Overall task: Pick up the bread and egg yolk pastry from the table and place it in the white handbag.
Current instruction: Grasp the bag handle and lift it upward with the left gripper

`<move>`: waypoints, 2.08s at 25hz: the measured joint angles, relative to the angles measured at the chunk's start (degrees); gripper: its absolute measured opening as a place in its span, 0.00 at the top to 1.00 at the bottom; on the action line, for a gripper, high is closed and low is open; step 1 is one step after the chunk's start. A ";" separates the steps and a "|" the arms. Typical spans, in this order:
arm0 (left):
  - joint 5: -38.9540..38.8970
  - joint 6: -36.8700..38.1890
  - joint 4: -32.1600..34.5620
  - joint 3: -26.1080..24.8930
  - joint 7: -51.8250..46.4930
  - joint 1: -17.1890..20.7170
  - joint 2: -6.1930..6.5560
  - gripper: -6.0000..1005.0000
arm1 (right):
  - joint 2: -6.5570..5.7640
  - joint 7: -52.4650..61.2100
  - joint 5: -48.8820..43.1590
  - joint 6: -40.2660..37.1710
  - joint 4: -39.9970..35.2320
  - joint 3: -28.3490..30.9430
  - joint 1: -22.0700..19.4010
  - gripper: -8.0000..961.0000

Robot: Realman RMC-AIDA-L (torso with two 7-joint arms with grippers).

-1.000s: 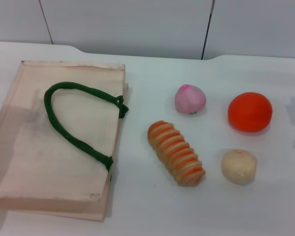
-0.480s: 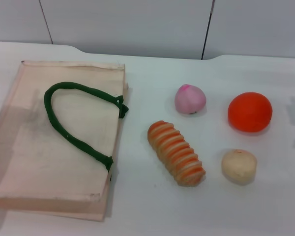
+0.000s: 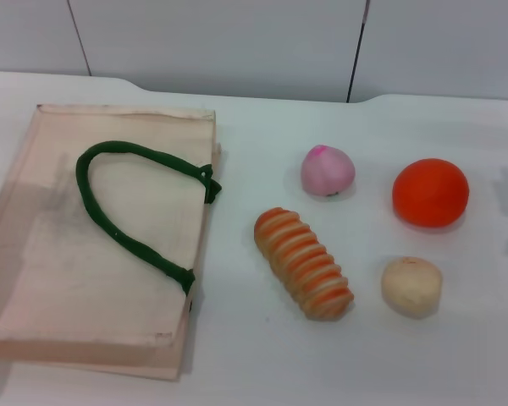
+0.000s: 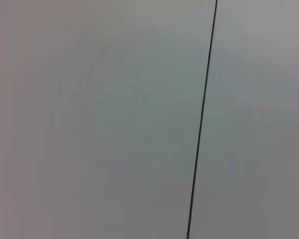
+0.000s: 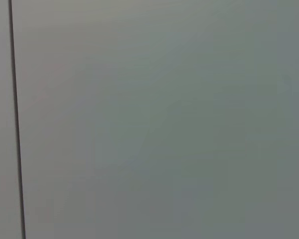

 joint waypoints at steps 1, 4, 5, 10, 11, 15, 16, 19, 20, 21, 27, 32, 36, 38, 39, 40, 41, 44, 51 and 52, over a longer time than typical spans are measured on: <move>0.00 0.00 0.01 0.00 0.00 -0.01 0.00 0.29 | 0.00 0.00 0.00 0.01 0.02 0.00 0.00 0.08; 0.00 0.05 0.01 0.04 0.00 -0.02 0.00 0.29 | 0.00 0.00 0.00 0.04 0.10 0.00 -0.01 0.08; 0.00 0.05 0.01 0.08 0.00 -0.03 0.00 0.29 | 0.00 0.00 0.00 0.04 0.11 0.00 -0.01 0.08; 0.18 0.04 0.10 0.42 -1.18 -0.03 0.00 0.29 | 0.00 0.00 0.14 0.08 0.06 -0.01 -0.01 0.08; 0.20 0.04 0.18 0.43 -1.56 -0.03 0.00 0.29 | 0.00 0.00 0.42 0.09 0.05 -0.07 0.00 0.08; 0.19 0.23 0.30 0.51 -2.13 0.08 0.00 0.29 | 0.00 0.00 1.81 0.09 0.08 -0.46 0.14 0.08; 0.19 0.25 0.30 0.52 -2.13 0.09 0.00 0.29 | 0.00 0.00 1.90 0.09 0.09 -0.48 0.14 0.08; 0.32 0.28 0.32 0.55 -2.25 0.10 0.01 0.29 | -0.01 0.00 1.95 0.09 0.10 -0.50 0.11 0.08; 0.41 0.28 0.32 0.56 -2.35 0.09 0.01 0.29 | -0.02 0.00 1.98 0.09 0.11 -0.51 0.12 0.08; 0.56 0.28 0.33 0.65 -2.80 0.07 0.08 0.29 | -0.05 0.00 1.99 0.09 0.12 -0.52 0.13 0.08; 3.51 0.34 1.51 0.80 -8.62 0.17 0.76 0.29 | -0.09 0.00 2.02 0.08 0.20 -0.53 0.19 0.08; 8.56 1.58 4.86 0.89 -18.84 0.43 1.65 0.29 | -0.15 0.01 2.02 -0.68 0.08 -0.47 0.20 0.08; 15.53 5.59 9.74 0.96 -31.74 0.03 2.49 0.29 | -0.19 0.07 2.13 -1.97 -0.04 -0.24 0.42 0.08; 19.35 7.40 13.13 0.97 -37.92 -0.23 2.58 0.29 | -0.21 0.08 2.17 -2.04 -0.05 -0.22 0.44 0.08; 21.22 8.17 14.52 0.97 -40.63 -0.38 2.59 0.29 | -0.22 0.08 2.18 -2.03 -0.05 -0.22 0.44 0.08; 23.25 9.14 15.92 0.97 -43.69 -0.62 2.59 0.29 | -0.24 0.08 2.18 -2.01 -0.03 -0.21 0.44 0.08; 25.11 10.01 17.21 0.97 -46.34 -0.88 2.60 0.29 | -0.27 0.08 2.19 -1.96 0.05 -0.20 0.44 0.08; 29.24 11.75 19.77 0.96 -51.63 -1.61 2.62 0.30 | -0.28 0.09 2.20 -1.91 0.16 -0.19 0.44 0.08; 32.50 13.59 20.55 0.89 -53.82 -2.73 2.72 0.30 | -0.26 0.09 2.20 -1.87 0.20 -0.31 0.44 0.08; 32.63 13.62 20.56 0.88 -53.96 -2.80 2.73 0.30 | -0.26 0.09 2.20 -1.87 0.20 -0.33 0.44 0.08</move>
